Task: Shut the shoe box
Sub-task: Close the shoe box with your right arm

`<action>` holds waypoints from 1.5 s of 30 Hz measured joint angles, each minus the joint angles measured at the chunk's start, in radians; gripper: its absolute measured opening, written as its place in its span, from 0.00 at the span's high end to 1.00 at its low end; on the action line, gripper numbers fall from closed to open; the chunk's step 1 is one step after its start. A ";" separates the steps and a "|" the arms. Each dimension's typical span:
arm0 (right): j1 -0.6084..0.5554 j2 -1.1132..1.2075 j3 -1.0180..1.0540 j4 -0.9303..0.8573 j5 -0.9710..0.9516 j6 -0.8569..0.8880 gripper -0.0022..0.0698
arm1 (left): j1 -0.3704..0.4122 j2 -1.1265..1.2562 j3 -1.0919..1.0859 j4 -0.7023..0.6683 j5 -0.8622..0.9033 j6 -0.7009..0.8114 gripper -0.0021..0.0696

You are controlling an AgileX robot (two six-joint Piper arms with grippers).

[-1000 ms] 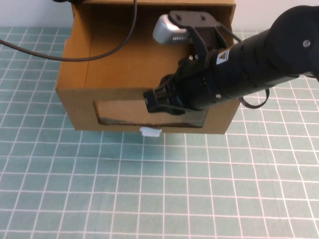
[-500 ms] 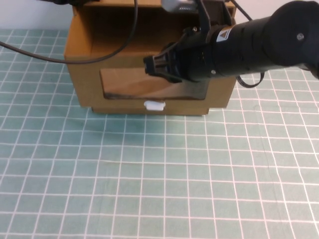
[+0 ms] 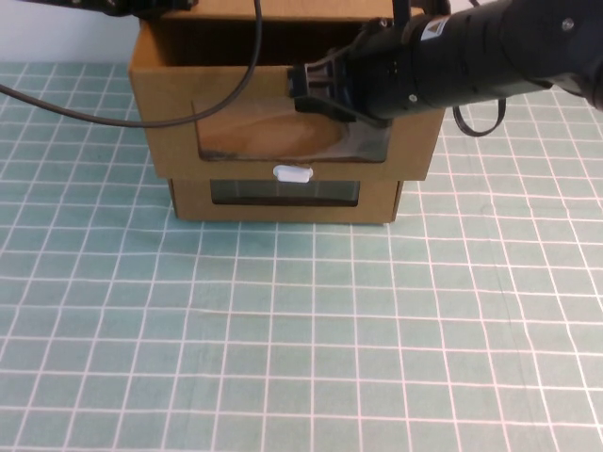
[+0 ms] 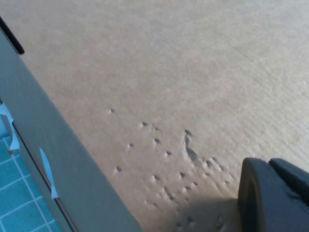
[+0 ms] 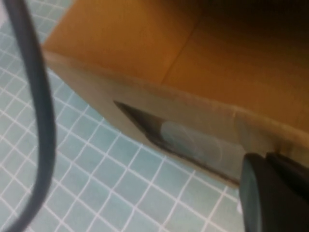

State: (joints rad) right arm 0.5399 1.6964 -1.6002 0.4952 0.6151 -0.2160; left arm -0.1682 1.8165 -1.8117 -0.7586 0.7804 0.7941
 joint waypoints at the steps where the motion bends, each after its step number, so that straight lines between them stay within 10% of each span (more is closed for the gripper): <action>1: 0.000 0.000 -0.004 0.002 -0.007 -0.004 0.99 | 0.000 0.000 0.000 0.000 0.000 0.000 0.98; 45: -0.124 0.203 -0.265 0.204 0.107 -0.162 0.99 | 0.000 0.000 -0.048 0.018 0.079 -0.002 0.98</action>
State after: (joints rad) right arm 0.4156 1.8998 -1.8651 0.6993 0.7219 -0.3776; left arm -0.1682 1.8162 -1.8593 -0.7404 0.8598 0.7919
